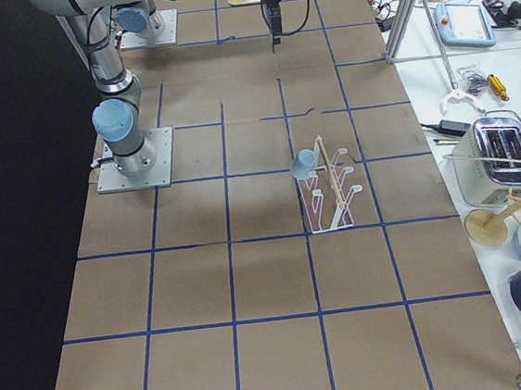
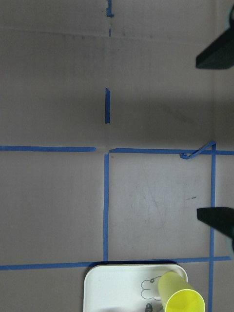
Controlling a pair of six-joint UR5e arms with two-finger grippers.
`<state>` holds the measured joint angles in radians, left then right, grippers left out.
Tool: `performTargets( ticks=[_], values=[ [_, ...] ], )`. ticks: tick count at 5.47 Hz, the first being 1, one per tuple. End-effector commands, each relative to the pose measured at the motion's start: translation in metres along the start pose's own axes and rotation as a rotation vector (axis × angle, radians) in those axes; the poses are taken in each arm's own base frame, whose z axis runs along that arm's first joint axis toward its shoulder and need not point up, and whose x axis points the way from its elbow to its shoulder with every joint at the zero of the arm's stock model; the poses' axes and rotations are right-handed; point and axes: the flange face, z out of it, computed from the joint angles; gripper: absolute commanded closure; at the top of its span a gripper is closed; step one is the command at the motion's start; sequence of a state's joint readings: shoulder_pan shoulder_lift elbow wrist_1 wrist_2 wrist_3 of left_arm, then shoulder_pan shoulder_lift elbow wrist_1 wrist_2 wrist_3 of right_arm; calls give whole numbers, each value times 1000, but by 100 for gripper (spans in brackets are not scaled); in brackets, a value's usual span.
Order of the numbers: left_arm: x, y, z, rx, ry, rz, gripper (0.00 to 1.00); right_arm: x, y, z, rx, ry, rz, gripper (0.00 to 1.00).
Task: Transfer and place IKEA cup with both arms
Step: 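Move the right gripper toward the light blue cup on the wire rack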
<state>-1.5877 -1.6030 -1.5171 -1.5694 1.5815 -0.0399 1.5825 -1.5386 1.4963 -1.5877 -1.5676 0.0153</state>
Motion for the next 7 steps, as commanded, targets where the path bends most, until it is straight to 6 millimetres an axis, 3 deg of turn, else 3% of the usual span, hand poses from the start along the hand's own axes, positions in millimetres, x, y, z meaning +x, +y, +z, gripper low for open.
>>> performTargets(
  ticks=[1,5,6,7],
  values=[
    [0,0,0,-3,0,0,1,0,0,0,-1,0,1,0],
    [0,0,0,0,0,0,1,9,-5,3,-1,6,-2,0],
    [0,0,0,0,2,0,1,50,-15,6,-3,30,-54,0],
    [0,0,1,-1,1,0,1,127,-27,5,4,34,-58,0]
  ],
)
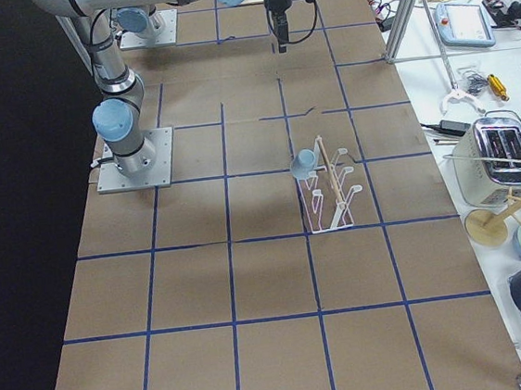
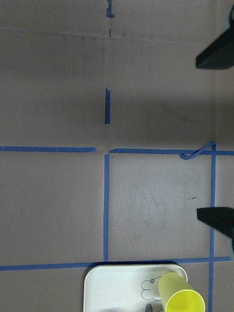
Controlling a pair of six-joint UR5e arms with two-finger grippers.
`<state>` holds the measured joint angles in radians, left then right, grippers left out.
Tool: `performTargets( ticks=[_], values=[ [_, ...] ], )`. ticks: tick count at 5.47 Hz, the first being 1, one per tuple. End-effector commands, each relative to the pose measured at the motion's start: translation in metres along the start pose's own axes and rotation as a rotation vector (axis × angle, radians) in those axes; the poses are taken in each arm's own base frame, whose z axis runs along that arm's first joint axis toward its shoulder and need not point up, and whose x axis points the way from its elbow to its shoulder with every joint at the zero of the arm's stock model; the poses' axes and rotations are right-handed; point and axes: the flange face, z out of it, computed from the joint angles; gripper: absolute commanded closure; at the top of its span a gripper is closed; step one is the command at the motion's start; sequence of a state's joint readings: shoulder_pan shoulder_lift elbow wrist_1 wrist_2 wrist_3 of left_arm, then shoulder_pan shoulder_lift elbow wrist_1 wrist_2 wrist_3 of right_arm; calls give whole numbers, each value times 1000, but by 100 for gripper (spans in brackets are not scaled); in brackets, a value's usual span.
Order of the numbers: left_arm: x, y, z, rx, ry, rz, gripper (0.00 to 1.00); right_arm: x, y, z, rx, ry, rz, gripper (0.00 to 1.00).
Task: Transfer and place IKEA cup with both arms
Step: 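Move the right gripper toward the light blue cup on the wire rack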
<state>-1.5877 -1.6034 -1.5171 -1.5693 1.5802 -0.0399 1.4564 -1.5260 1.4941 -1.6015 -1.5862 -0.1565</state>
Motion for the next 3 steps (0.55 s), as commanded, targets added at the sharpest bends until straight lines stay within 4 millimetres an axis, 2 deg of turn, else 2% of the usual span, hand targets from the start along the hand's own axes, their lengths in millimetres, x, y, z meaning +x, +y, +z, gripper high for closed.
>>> performTargets(
  ticks=[1,3],
  values=[
    [-1,-1,1,-3,0,-2,1,111,-14,19,-22,5,-94,0],
    [0,-3,2,3,2,-3,1,213,-32,55,-40,-3,-178,0]
  ],
)
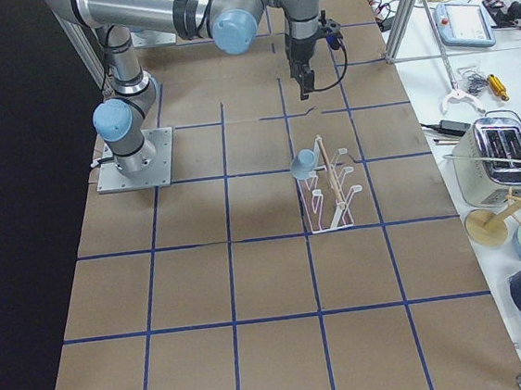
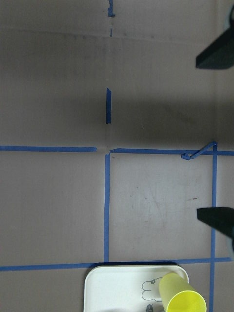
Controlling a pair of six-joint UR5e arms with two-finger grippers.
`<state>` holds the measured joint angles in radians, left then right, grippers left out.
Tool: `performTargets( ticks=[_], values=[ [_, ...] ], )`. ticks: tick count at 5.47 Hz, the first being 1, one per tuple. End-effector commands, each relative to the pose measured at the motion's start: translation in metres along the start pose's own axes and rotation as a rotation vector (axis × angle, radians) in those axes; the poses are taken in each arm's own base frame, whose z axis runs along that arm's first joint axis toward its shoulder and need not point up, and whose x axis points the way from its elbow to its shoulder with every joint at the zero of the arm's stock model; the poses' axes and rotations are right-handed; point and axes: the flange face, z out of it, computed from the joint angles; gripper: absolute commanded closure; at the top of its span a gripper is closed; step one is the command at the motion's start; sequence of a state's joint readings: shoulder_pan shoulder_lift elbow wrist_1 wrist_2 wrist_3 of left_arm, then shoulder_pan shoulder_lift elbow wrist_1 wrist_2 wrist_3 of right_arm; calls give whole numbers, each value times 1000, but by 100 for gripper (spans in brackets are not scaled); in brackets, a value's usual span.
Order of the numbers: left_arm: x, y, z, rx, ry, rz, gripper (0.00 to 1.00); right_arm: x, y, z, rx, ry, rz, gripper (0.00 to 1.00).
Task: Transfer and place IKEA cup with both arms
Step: 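Move the right gripper toward the light blue cup on the wire rack, then lower the right gripper around the light blue cup and close it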
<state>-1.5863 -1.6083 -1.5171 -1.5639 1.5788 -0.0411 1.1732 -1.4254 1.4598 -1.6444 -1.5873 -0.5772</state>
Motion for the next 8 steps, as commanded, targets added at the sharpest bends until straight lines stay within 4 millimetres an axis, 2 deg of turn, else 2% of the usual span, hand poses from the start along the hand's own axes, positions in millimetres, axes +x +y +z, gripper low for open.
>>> performTargets(
  ticks=[1,3,4,5,7,8],
  values=[
    [0,-1,0,3,0,-2,1,82,-6,47,2,-2,-107,0],
    [0,-1,0,3,0,-2,1,90,-12,94,-56,-53,-96,0],
    [0,-1,0,3,0,-2,1,81,-1,112,-87,-81,-77,0],
    [0,-1,0,3,0,-2,1,70,4,124,-112,-98,-51,0],
    [0,-1,0,3,0,-2,1,69,2,152,-75,-63,-47,0],
    [0,-1,0,3,0,-2,1,71,1,157,-37,-20,-45,0]
  ],
)
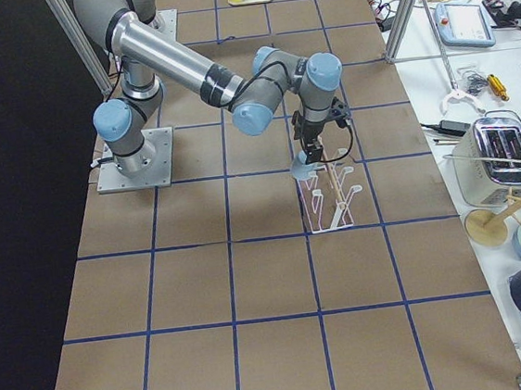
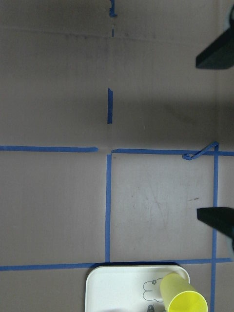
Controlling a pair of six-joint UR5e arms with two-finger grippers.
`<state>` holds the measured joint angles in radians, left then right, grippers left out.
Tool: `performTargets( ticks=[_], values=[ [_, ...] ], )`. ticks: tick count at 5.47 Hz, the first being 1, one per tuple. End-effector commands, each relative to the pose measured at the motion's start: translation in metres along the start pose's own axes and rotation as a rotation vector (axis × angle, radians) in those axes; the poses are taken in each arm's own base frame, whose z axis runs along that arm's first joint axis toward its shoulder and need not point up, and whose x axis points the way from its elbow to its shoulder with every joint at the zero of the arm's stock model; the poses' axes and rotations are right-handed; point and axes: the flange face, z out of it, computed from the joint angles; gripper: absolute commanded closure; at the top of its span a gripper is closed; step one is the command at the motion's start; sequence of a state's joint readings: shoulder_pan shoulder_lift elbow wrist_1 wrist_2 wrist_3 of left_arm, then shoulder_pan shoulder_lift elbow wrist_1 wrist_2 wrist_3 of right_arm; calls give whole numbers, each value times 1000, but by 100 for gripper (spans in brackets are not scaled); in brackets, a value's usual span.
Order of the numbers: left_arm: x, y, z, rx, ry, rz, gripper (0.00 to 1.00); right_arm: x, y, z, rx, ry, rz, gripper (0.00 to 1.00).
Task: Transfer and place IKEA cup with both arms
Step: 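Lower the right gripper around the light blue cup and close it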
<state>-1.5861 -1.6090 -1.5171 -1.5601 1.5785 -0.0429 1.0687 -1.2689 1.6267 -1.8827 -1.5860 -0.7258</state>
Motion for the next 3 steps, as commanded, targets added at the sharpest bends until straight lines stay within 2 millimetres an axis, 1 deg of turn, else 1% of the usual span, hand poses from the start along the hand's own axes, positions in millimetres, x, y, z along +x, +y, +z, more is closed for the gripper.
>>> performTargets(
  ticks=[1,2,3],
  values=[
    [0,0,0,0,0,0,1,1,-1,9,31,36,8,0],
    [0,0,0,0,0,0,1,2,-2,23,14,21,8,0],
    [0,0,0,0,0,0,1,2,-2,28,6,16,15,0]
  ],
)
